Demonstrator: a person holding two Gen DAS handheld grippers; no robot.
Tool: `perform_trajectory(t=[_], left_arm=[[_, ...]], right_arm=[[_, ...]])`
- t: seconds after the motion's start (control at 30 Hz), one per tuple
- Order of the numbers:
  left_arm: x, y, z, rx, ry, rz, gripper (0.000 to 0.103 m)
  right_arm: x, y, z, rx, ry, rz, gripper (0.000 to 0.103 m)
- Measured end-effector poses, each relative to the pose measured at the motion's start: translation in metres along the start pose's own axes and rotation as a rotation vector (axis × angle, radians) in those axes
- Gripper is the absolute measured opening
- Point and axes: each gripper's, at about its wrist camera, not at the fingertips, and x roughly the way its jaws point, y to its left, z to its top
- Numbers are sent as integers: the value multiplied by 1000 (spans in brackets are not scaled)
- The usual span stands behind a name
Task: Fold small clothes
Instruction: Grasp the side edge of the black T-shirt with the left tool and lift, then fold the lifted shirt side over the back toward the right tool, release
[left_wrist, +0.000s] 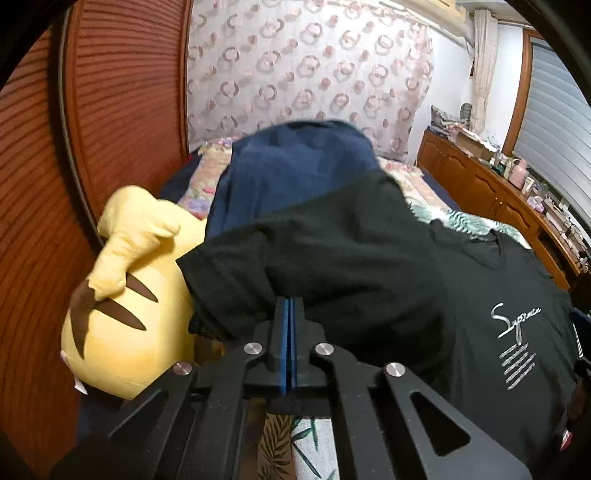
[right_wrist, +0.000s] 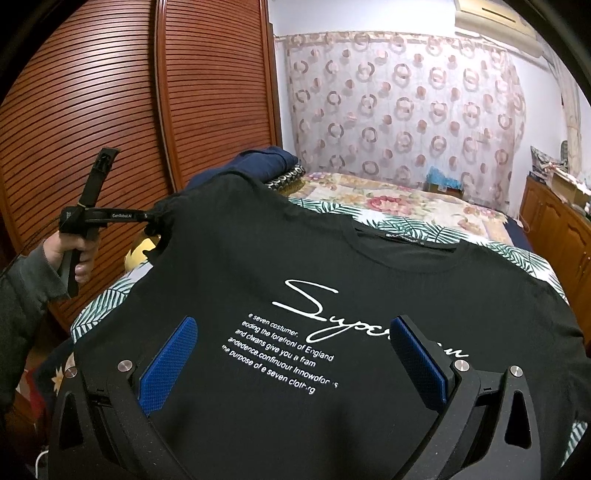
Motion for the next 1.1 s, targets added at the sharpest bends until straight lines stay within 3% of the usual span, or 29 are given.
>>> perform_trajectory(t=[0.2, 0.43, 0.63, 0.83, 0.87, 1.0, 1.07, 1.1], left_arm=[[-39, -22, 20, 32, -102, -12, 0], [-71, -81, 41, 143, -175, -81, 0], [-64, -137, 52, 205, -158, -198, 0], [-46, -171, 39, 236, -100, -238, 1], [-44, -171, 35, 237, -91, -234, 6], [-53, -163, 20, 220, -103, -232, 41], [-56, -161, 15, 206, -114, -233, 46], [-59, -157, 11, 197, -118, -225, 53]], right_arm=[[-5, 0, 0, 2, -17, -5, 103], [-12, -7, -5, 27, -38, -28, 103], [-19, -13, -7, 61, -54, -56, 103], [-20, -13, -14, 96, -52, -85, 103], [-19, -13, -15, 100, -48, -88, 103], [-16, -6, -11, 103, -38, -90, 103], [-12, -5, -5, 100, -35, -77, 103], [-9, -4, -2, 100, -32, -74, 103]])
